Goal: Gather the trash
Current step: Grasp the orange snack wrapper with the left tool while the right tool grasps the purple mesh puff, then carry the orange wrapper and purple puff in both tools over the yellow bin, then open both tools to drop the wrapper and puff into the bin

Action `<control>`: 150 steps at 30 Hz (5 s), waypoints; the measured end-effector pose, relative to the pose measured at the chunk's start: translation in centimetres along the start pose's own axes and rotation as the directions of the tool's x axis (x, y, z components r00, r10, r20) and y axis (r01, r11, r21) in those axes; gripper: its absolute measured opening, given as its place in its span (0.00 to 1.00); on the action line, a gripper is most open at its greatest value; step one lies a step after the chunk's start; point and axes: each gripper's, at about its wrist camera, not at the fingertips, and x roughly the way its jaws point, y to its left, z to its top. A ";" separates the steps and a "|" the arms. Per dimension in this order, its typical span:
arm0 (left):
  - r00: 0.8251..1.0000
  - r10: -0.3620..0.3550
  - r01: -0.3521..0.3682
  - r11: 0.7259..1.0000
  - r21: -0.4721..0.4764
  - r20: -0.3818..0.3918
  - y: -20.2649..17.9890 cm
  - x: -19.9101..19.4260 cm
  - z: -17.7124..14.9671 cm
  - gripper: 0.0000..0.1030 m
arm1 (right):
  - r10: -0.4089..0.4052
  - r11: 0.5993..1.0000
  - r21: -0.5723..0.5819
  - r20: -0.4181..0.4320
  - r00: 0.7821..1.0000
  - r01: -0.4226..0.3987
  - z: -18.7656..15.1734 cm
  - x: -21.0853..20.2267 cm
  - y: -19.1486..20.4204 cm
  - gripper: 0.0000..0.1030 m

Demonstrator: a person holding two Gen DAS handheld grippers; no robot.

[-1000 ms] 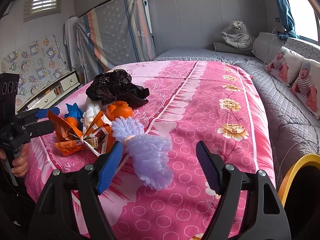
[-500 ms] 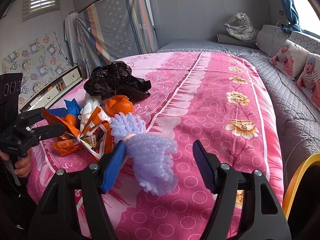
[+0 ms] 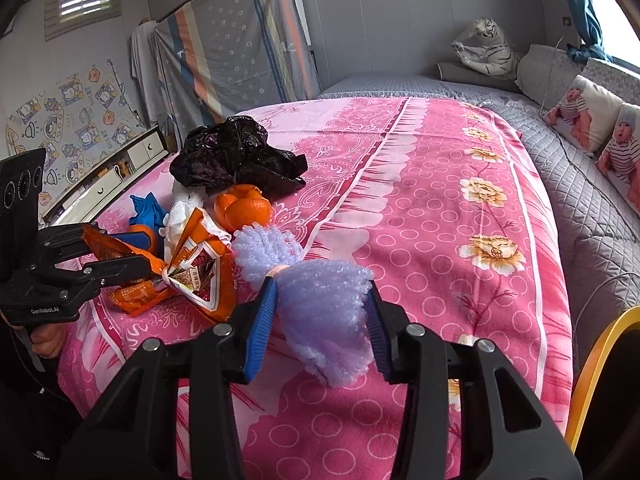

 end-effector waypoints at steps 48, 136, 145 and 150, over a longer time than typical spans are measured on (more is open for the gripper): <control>0.962 0.101 -0.060 0.985 -0.163 0.254 0.4 -9.4 5.0 0.15 | -0.141 0.985 0.130 0.239 0.961 0.113 0.6 -10.1 -2.7 0.12; 0.945 -0.294 0.324 0.904 0.280 -0.144 -33.8 18.2 13.4 0.15 | -0.756 0.430 0.663 -0.107 0.646 0.613 -13.3 -20.7 -23.7 0.13; 0.943 -0.288 0.324 0.908 0.266 -0.164 -33.8 18.8 13.0 0.17 | -0.751 0.422 0.666 -0.124 0.649 0.615 -13.6 -20.4 -24.1 0.14; 0.945 -0.283 0.315 0.919 0.238 -0.162 -33.4 19.2 13.3 0.36 | -0.763 0.400 0.673 -0.133 0.633 0.622 -13.8 -20.8 -24.3 0.21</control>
